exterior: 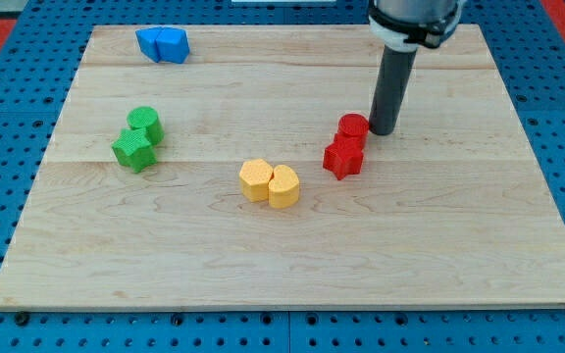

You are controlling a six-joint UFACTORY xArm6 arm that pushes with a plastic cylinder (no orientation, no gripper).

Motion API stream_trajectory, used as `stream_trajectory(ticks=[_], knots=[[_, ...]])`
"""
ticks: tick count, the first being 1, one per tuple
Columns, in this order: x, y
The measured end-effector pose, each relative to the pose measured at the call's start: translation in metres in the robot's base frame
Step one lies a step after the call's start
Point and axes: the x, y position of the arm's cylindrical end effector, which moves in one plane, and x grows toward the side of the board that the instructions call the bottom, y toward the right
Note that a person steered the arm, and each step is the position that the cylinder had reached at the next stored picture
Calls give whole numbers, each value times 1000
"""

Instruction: Slide the red star along with red circle towards blue cube

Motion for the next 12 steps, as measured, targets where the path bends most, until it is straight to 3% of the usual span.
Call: stream_trajectory(ticks=[1, 2, 4, 5, 7, 8, 10, 11, 12], knots=[[-2, -11], [10, 15], [-11, 28], [52, 29], [108, -28], [81, -55], [-37, -4], [-87, -13], [-106, -27]])
